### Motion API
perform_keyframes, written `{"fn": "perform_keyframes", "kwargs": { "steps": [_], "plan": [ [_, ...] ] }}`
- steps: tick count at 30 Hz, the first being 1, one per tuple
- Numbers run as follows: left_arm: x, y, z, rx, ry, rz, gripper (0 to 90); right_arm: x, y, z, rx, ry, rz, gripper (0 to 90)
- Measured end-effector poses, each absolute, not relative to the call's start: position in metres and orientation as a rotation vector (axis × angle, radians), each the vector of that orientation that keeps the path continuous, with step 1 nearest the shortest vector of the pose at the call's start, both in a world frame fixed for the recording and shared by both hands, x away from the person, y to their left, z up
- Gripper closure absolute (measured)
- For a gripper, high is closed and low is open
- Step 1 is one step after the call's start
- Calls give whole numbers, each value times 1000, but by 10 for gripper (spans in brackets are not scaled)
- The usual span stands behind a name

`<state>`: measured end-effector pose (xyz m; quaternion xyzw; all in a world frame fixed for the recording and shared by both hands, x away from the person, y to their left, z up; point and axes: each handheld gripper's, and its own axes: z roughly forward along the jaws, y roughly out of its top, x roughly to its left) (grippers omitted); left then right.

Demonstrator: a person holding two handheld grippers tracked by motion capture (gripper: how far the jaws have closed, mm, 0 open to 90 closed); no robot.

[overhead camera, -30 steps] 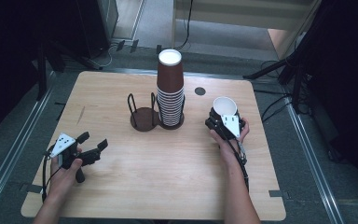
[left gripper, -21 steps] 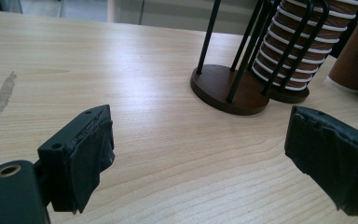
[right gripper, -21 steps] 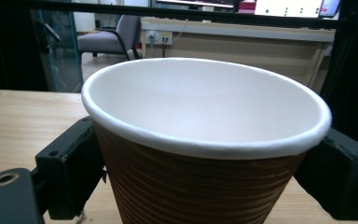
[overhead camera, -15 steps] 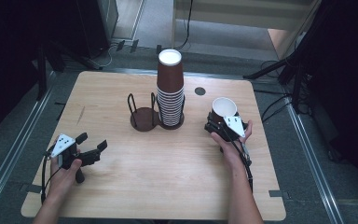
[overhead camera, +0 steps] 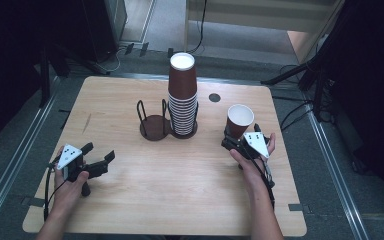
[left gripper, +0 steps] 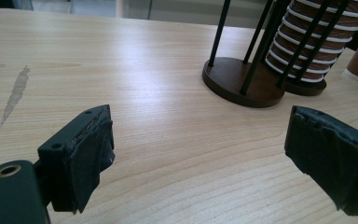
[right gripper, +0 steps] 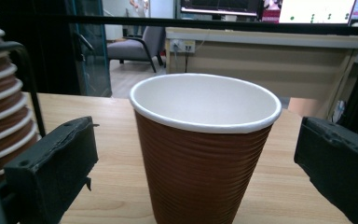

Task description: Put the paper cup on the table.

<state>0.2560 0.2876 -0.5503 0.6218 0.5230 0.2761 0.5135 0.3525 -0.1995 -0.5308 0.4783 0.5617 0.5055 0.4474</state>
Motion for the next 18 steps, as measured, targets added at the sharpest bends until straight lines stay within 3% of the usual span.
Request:
{"fn": "perform_keyframes", "kwargs": {
  "steps": [18],
  "plan": [
    [249,286,-551,1495,1228,684,87,293,-219,-514,1181,1356,1357,0]
  ]
}}
